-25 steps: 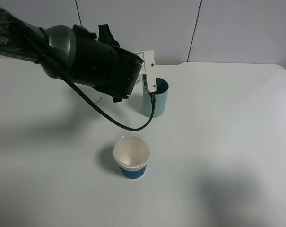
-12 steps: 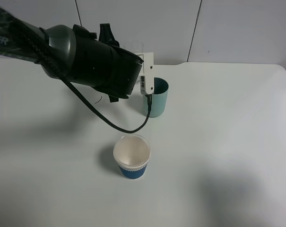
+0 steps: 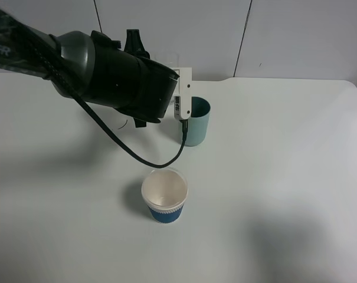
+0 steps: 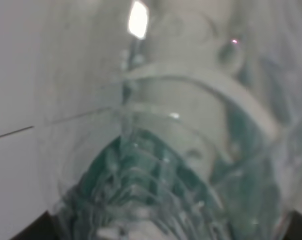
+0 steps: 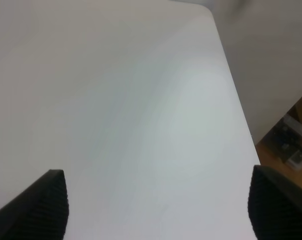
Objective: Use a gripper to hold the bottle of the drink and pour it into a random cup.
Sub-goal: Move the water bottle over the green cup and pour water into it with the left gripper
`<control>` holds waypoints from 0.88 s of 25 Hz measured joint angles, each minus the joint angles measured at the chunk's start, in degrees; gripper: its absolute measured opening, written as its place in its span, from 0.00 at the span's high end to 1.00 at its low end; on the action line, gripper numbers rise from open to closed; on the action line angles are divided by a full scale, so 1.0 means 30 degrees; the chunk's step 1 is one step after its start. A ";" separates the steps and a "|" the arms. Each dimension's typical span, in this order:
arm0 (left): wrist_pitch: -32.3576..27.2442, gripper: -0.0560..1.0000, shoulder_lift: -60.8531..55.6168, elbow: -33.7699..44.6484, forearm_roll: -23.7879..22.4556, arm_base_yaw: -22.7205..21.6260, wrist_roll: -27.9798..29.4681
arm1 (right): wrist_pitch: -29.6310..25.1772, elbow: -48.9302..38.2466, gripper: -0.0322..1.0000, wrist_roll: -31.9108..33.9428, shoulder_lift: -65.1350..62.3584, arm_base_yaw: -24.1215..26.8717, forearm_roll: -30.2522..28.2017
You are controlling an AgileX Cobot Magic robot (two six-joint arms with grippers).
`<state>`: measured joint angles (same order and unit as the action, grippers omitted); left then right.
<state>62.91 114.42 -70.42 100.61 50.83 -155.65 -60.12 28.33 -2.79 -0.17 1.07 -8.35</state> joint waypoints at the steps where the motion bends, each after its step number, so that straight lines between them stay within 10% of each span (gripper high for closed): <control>1: 0.0000 0.45 0.0000 0.0000 0.0000 0.0000 0.0004 | 0.0000 0.0000 0.25 0.0000 0.0000 0.0000 0.0000; 22: 0.0605 0.45 0.0000 0.0000 0.0000 0.0000 -0.0818 | 0.0000 0.0000 0.25 0.0000 0.0000 0.0000 0.0000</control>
<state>64.72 114.42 -70.42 100.61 50.83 -158.10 -60.12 28.33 -2.79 -0.17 1.07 -8.35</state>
